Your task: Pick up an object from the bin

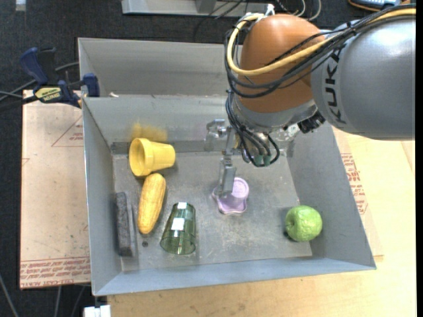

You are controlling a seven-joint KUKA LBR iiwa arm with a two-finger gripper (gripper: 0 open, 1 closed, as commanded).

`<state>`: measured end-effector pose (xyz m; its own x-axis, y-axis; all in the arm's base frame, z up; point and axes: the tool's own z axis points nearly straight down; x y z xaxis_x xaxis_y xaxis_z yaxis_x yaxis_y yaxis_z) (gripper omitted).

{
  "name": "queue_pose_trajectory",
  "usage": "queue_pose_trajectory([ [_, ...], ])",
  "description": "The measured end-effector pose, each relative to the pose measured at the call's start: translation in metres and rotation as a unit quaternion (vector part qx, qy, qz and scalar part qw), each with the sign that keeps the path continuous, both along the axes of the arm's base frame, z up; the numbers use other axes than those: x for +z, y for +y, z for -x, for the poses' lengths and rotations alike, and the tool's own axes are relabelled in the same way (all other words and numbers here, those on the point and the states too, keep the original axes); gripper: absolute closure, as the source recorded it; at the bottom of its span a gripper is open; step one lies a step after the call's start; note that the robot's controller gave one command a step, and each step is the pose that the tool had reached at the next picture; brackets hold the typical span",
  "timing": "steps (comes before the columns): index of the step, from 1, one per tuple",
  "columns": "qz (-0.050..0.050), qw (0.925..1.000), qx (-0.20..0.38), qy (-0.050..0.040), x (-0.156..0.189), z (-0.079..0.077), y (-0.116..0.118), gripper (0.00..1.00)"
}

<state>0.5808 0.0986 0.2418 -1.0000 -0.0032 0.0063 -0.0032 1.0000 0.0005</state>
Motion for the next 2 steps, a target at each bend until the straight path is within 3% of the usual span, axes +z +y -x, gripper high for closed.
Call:
queue_pose_trajectory([
  [1, 0.0, 1.0, -0.001, -0.004, 0.005, -0.001, -0.001, 0.0],
  [2, -0.001, 0.9994, 0.035, -0.0058, -0.055, -0.011, 0.045, 0.0],
])
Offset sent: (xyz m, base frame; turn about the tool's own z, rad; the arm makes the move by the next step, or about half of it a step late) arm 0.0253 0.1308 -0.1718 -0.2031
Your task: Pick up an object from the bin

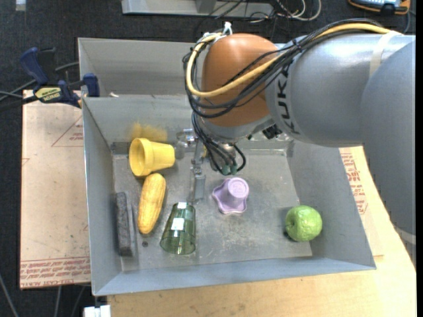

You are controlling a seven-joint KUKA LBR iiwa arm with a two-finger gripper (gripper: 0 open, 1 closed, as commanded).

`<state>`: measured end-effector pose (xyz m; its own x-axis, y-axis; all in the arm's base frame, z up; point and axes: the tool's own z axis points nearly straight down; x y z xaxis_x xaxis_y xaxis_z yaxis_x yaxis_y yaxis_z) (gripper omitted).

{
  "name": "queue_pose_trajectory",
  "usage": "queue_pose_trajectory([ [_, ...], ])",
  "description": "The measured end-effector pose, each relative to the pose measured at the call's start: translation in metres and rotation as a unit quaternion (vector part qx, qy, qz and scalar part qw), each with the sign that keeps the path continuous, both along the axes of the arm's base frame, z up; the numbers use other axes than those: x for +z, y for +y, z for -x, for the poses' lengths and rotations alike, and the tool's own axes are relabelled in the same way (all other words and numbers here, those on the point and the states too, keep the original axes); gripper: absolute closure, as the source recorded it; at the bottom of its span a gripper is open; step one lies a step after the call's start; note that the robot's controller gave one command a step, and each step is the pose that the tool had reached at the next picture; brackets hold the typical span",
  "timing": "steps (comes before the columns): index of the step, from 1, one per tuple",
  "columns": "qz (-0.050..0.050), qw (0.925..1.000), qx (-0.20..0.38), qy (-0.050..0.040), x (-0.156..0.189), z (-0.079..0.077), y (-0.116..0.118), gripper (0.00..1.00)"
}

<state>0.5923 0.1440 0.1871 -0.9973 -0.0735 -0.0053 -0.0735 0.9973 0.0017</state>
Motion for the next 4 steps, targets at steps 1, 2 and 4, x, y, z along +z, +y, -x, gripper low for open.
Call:
queue_pose_trajectory([
  [1, -0.001, 0.9999, 0.016, 0.0034, -0.02, 0.01, -0.037, 0.0],
  [2, 0.002, 0.9931, 0.117, -0.0006, -0.023, -0.019, -0.011, 0.0],
  [4, 0.003, 0.9248, 0.381, -0.0031, -0.113, -0.012, 0.048, 1.0],
])
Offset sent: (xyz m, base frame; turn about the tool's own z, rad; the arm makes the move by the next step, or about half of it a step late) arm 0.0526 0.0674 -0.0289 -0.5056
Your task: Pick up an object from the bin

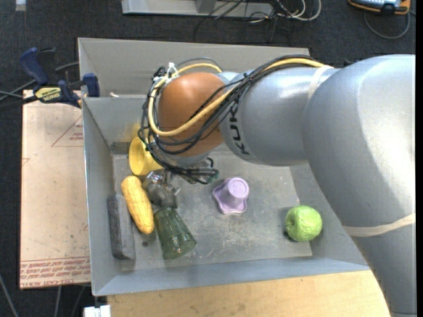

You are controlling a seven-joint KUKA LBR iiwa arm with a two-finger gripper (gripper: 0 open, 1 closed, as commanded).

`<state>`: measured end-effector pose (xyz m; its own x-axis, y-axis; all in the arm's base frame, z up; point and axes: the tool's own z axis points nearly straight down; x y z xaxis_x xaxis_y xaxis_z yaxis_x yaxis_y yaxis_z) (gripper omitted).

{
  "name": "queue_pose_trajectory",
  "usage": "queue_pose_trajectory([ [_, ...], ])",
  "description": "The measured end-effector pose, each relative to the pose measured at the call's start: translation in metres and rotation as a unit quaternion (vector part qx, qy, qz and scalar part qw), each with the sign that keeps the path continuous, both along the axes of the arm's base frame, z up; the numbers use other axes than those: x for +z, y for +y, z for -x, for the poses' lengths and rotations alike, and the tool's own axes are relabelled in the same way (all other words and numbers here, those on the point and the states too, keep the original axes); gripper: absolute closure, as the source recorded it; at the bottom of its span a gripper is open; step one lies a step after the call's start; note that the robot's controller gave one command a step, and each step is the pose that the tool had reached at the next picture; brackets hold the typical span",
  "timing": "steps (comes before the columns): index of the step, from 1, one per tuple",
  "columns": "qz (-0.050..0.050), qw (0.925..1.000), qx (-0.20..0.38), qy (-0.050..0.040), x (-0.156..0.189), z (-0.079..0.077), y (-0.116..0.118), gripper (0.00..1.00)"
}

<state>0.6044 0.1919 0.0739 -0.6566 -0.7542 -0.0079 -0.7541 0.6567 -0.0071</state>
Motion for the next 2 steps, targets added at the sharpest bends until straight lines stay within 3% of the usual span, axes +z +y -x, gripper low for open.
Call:
queue_pose_trajectory([
  [2, 0.001, 1.0, 0.002, 0.0029, 0.002, 0.0017, 0.004, 1.0],
])
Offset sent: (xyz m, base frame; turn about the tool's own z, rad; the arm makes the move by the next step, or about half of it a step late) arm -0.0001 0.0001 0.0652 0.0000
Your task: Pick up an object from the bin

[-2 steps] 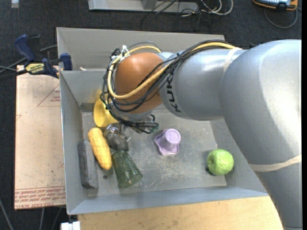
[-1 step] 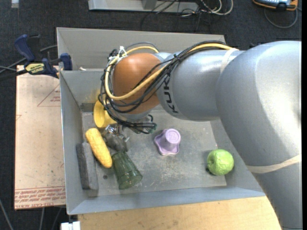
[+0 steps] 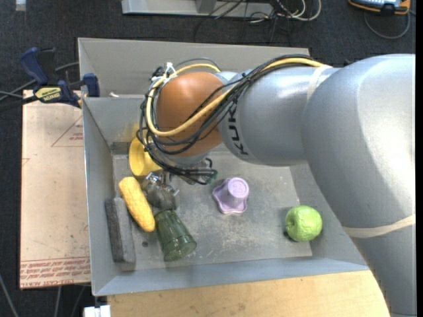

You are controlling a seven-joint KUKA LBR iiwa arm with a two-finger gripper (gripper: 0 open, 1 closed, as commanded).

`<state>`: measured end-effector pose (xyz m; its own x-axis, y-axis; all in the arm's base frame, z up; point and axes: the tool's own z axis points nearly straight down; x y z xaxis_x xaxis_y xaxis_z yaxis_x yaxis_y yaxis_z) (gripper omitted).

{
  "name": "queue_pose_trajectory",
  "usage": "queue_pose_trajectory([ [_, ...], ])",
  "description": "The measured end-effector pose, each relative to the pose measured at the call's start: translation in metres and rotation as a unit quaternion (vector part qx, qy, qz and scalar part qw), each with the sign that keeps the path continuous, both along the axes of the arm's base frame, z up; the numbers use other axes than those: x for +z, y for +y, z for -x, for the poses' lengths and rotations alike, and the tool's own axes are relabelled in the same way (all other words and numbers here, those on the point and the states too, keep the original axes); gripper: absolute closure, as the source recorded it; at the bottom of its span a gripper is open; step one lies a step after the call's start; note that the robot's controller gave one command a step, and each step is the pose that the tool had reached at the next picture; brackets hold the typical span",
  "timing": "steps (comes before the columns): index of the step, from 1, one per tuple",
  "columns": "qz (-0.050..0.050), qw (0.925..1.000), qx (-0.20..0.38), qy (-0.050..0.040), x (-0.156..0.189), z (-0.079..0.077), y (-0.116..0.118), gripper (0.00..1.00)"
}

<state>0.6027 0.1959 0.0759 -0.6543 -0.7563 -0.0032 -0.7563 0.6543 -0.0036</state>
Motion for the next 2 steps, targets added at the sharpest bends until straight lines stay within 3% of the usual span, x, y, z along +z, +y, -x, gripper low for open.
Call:
queue_pose_trajectory([
  [1, 0.0, 1.0, -0.001, 0.0021, 0.02, 0.001, -0.001, 1.0],
  [2, -0.001, 1.0, -0.001, -0.002, 0.04, -0.001, 0.0, 1.0],
])
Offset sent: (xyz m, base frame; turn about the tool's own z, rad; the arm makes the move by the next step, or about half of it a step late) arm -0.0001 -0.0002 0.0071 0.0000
